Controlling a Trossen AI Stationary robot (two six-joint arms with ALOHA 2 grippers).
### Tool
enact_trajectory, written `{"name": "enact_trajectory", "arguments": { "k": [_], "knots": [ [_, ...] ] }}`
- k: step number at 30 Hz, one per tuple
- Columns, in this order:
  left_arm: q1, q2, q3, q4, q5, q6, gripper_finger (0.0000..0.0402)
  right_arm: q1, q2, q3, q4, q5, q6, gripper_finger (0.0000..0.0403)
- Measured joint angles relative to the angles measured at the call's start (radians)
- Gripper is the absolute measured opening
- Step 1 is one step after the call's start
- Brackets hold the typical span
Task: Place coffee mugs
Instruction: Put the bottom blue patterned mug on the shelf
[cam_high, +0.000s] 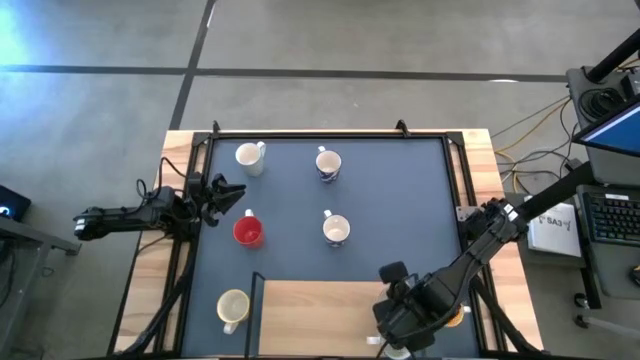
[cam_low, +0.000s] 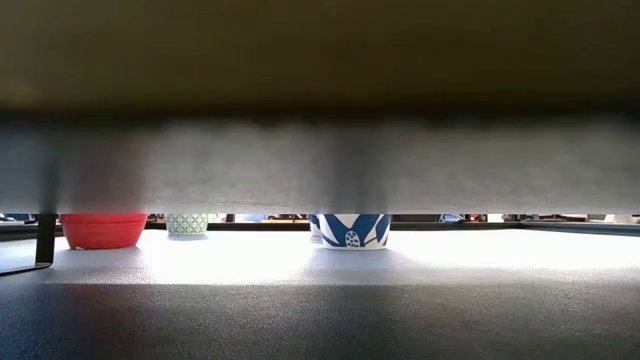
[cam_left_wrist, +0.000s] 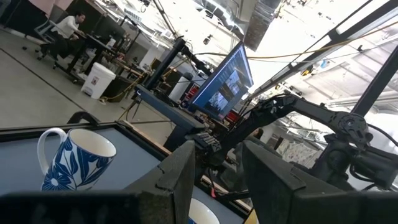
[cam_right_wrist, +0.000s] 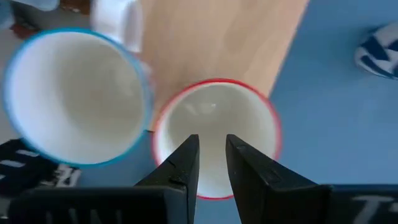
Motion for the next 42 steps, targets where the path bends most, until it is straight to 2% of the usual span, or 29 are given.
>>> {"name": "enact_trajectory", "arguments": {
  "k": [11, 17, 21, 28, 32, 42],
  "knots": [
    [0.000, 0.000, 0.000, 0.000, 0.000, 0.000, 0.0116, -0.167, 0.000, -0.001, 0.018, 0.059, -0.018, 0.0109],
    [0.000, 0.000, 0.000, 0.000, 0.000, 0.000, 0.0116, -0.275, 0.000, -0.002, 0.121, 0.115, -0.086, 0.0143],
    [0.000, 0.000, 0.000, 0.000, 0.000, 0.000, 0.0116, -0.346, 0.000, -0.021, 0.226, 0.136, -0.129, 0.0150],
    [0.000, 0.000, 0.000, 0.000, 0.000, 0.000, 0.0116, -0.461, 0.000, -0.124, 0.395, 0.130, -0.192, 0.0138],
    [0.000, 0.000, 0.000, 0.000, 0.000, 0.000, 0.0116, -0.514, 0.001, -0.195, 0.473, 0.076, -0.193, 0.0135],
    [0.000, 0.000, 0.000, 0.000, 0.000, 0.000, 0.0116, -0.569, 0.002, -0.324, 0.606, 0.001, -0.123, 0.0135]
  ]
}}
